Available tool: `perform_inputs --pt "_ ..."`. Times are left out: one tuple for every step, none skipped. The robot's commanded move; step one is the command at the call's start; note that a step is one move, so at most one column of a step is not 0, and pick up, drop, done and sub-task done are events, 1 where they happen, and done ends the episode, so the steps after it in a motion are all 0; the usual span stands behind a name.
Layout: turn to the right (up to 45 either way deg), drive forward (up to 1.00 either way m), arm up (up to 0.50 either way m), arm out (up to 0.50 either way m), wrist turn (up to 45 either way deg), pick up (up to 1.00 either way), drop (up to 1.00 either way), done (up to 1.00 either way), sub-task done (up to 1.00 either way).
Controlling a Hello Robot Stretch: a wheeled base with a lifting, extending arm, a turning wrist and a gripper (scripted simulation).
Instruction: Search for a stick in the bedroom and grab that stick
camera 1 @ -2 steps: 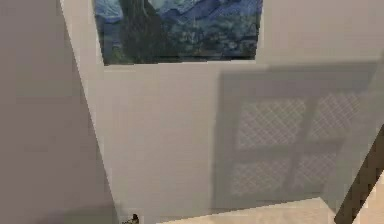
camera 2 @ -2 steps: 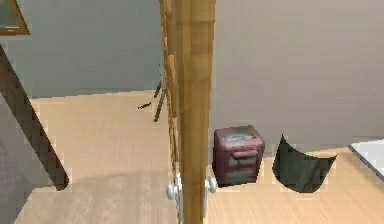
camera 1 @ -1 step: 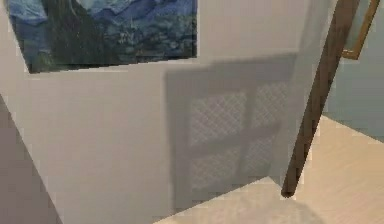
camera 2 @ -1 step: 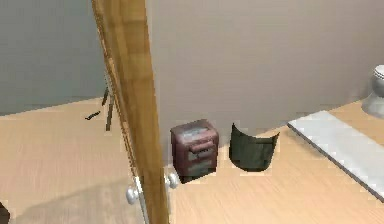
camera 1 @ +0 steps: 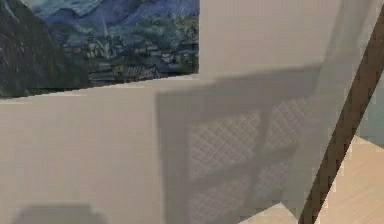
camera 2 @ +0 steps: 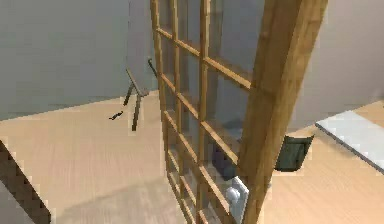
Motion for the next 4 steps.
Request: perform_inputs --pt "45.0 0.0 0.0 0.0 0.0 0.0 0.0 0.0 0.0" --pt "6.0 0.0 0.0 0.0 0.0 0.0 0.0 0.0 0.0" --pt "0.0 1.0 0.0 0.0 0.0 0.0 0.0 0.0 0.0" --pt "3.0 0.0 0.0 0.0 0.0 0.0 0.0 0.0 0.0"
